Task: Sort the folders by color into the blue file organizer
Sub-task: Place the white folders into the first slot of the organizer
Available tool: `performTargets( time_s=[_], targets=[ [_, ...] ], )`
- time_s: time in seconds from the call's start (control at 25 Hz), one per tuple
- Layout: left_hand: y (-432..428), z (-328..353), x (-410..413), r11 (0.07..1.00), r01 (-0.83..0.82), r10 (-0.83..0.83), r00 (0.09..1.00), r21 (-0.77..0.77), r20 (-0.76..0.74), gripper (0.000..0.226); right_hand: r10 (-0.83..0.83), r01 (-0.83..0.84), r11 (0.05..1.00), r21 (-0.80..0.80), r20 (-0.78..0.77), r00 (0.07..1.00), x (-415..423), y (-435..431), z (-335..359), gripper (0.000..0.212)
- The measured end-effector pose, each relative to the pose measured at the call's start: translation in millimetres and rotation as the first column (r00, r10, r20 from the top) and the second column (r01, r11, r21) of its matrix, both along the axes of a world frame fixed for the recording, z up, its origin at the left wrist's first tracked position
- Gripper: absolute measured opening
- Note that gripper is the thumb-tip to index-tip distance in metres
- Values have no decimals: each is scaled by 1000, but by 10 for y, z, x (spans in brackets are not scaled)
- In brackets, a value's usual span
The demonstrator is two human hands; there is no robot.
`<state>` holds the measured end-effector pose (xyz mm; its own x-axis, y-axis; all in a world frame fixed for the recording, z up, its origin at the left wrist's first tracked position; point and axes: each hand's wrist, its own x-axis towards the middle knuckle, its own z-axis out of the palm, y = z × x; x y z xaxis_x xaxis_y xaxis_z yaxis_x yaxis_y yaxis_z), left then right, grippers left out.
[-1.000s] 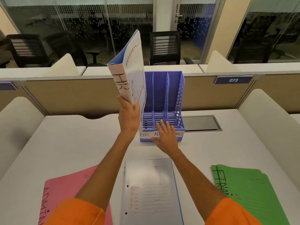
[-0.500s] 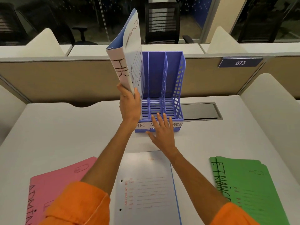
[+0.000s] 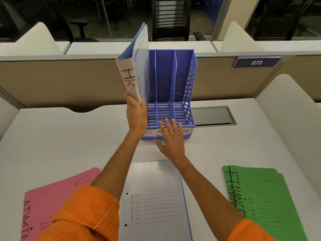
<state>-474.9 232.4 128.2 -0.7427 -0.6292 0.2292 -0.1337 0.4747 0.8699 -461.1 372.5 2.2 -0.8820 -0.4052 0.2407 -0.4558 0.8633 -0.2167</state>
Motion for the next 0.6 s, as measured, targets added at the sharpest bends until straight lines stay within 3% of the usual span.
performTargets(
  time_s=[0.24,0.6],
  targets=[
    [109,-296,77,1000,-18,20,991,-18,130,50,-8,8,1000,13,-4,1000,-10,-9,-26,82],
    [159,-355,164,997,-71,72,976,-12,206,51,-22,22,999,31,1,1000,-20,-29,-28,84]
  ],
)
